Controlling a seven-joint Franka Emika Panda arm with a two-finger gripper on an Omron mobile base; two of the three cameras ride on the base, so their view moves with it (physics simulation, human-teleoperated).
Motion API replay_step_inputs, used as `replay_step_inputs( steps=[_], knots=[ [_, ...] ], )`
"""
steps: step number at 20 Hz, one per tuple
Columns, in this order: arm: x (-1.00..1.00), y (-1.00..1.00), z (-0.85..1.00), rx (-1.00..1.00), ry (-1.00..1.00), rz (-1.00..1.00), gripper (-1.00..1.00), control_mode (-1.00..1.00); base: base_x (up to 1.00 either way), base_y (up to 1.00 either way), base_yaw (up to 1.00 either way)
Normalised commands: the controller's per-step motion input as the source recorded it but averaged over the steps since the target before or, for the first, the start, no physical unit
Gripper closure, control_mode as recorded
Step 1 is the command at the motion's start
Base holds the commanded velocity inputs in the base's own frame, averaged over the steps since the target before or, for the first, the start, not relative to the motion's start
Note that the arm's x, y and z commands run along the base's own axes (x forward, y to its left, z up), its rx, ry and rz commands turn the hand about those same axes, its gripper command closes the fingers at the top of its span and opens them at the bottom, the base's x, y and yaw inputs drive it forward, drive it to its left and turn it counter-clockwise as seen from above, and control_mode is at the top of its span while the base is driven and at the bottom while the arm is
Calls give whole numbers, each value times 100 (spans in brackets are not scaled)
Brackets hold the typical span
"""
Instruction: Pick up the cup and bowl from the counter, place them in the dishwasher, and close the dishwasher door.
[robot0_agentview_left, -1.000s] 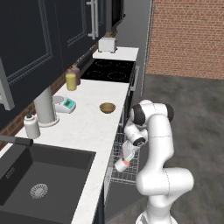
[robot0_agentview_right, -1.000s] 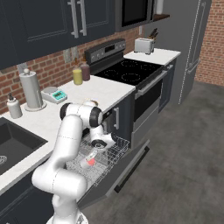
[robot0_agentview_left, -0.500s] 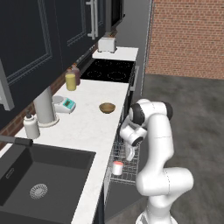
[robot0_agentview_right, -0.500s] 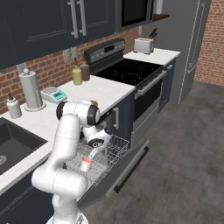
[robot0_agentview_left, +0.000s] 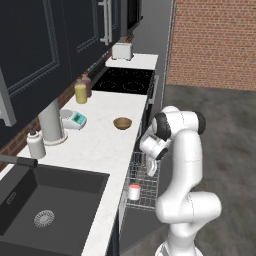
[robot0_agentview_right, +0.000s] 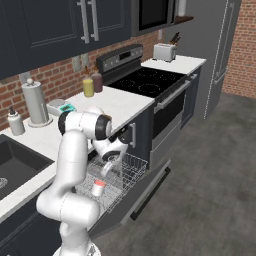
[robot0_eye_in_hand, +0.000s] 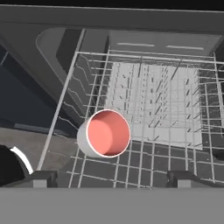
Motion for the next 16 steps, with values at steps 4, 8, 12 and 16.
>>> replay_step_inputs(
  steps=[4,8,12,16],
  knots=[
    [-8,-13,100,-3,0,0,-100,-100,0,0,0],
    [-9,-14,100,-6,0,-2,-100,-100,0,0,0],
    [-29,-1,99,-16,-1,0,-100,-100,0,0,0],
    [-34,-38,83,-11,-5,-13,-100,-100,0,0,0]
  ],
)
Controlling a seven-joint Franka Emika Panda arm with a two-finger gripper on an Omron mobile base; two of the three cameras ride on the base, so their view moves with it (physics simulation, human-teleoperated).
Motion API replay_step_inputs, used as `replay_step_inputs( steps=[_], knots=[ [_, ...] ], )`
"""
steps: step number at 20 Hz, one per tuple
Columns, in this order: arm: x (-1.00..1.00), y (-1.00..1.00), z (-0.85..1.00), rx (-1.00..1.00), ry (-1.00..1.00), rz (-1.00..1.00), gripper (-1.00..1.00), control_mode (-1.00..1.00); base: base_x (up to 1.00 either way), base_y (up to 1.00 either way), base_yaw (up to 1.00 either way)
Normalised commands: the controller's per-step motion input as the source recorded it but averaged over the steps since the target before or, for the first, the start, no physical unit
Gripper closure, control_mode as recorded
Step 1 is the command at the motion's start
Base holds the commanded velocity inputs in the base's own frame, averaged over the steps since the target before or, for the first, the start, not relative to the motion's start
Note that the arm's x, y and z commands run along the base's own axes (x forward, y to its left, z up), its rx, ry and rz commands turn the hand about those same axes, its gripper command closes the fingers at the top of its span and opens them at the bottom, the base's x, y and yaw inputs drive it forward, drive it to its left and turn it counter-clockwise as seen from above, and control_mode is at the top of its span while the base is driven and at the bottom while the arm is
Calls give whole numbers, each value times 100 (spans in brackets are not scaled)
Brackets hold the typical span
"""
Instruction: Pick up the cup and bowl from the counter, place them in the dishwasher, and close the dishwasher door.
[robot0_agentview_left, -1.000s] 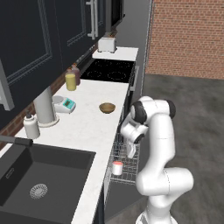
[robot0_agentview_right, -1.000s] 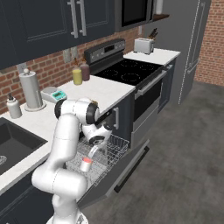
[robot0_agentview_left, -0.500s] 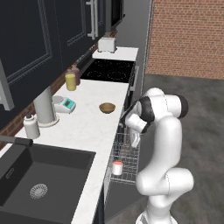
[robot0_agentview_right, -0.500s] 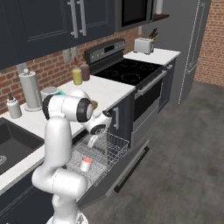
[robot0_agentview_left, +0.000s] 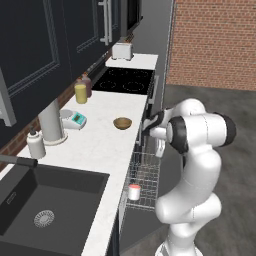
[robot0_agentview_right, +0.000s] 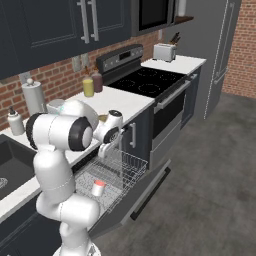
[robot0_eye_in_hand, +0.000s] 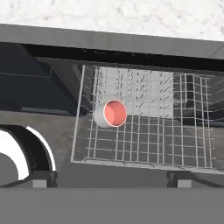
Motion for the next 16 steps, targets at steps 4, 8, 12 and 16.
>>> replay_step_inputs(
  steps=[4,8,12,16],
  knots=[
    [-18,-31,100,0,-7,-18,-100,-100,0,0,0],
    [-16,-23,100,0,-4,-25,-100,-100,0,0,0],
    [-1,-2,100,0,0,-40,-100,-100,0,0,0],
    [0,0,100,0,0,-59,-100,-100,0,0,0]
  ],
)
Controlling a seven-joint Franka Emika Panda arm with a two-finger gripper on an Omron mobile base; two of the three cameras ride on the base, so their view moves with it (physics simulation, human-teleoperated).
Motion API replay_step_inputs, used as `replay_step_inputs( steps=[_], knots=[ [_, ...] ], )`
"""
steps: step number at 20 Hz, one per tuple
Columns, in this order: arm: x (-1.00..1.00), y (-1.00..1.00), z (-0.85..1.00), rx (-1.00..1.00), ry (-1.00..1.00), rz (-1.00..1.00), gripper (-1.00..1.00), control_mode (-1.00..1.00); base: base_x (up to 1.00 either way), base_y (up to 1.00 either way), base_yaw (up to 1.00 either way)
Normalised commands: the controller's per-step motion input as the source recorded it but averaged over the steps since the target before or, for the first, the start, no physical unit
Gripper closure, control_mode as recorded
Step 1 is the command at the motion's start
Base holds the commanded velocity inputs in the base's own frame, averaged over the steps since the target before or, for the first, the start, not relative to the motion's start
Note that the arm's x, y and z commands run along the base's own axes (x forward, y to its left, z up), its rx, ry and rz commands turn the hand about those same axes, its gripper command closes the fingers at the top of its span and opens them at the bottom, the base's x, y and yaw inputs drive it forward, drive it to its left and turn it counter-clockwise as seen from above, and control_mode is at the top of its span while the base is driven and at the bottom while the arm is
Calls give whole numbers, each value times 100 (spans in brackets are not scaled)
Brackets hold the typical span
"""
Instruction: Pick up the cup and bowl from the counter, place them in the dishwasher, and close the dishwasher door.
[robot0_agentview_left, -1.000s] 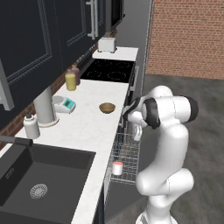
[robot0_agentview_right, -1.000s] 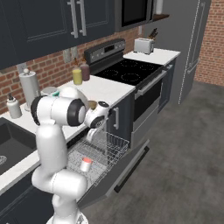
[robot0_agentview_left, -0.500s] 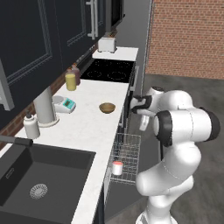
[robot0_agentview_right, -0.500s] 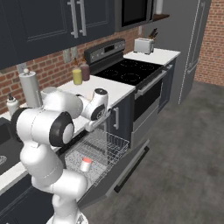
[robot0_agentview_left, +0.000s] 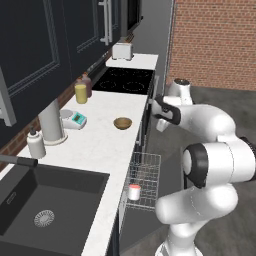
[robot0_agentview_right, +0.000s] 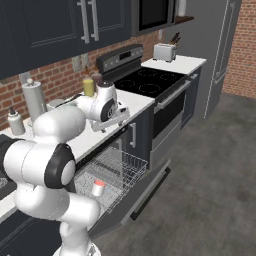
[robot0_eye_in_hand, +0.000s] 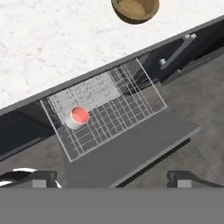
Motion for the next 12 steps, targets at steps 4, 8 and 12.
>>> replay_step_inputs(
  steps=[4,8,12],
  knots=[
    [3,0,100,0,0,-61,-100,-100,0,0,0],
    [0,0,95,0,0,-59,-100,-100,0,0,0],
    [0,0,15,22,-4,-56,-100,-100,0,0,0]
  ],
)
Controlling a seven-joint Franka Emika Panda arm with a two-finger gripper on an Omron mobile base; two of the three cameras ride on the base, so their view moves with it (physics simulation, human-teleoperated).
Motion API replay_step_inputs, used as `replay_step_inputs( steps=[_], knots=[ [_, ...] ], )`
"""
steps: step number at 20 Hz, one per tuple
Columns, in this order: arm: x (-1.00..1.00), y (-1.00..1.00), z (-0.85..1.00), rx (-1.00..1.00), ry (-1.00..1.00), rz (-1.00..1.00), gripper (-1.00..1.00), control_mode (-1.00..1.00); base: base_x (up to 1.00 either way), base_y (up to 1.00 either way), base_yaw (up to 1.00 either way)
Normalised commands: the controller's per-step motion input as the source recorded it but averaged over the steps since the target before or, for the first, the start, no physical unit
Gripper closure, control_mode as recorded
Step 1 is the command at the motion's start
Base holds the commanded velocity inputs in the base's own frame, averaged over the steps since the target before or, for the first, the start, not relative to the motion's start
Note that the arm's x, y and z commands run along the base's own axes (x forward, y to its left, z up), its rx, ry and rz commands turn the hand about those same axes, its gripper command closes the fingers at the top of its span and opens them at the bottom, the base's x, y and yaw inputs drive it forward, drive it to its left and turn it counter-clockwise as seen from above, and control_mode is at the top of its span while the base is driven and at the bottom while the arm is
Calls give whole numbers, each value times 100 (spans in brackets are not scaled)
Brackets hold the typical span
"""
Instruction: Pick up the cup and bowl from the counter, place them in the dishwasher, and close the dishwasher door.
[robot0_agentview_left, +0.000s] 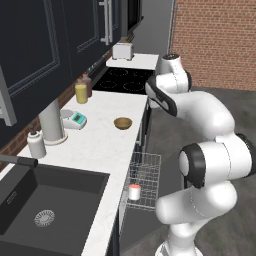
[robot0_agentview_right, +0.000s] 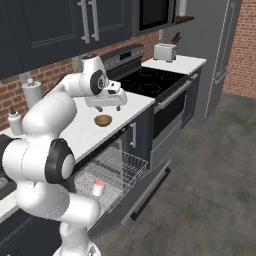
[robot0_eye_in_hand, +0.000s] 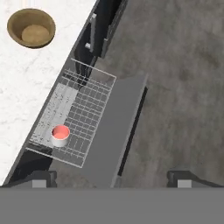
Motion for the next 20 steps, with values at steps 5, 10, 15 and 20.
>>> replay_step_inputs(
  steps=[5,10,15,20],
  knots=[
    [0,0,-4,50,-23,-38,-100,-100,0,0,0],
    [-3,0,-15,35,-18,-9,-100,-100,0,0,0],
    [7,18,-15,1,0,3,-100,-100,0,0,0],
    [36,23,-3,0,4,17,-100,-100,0,0,0]
  ],
)
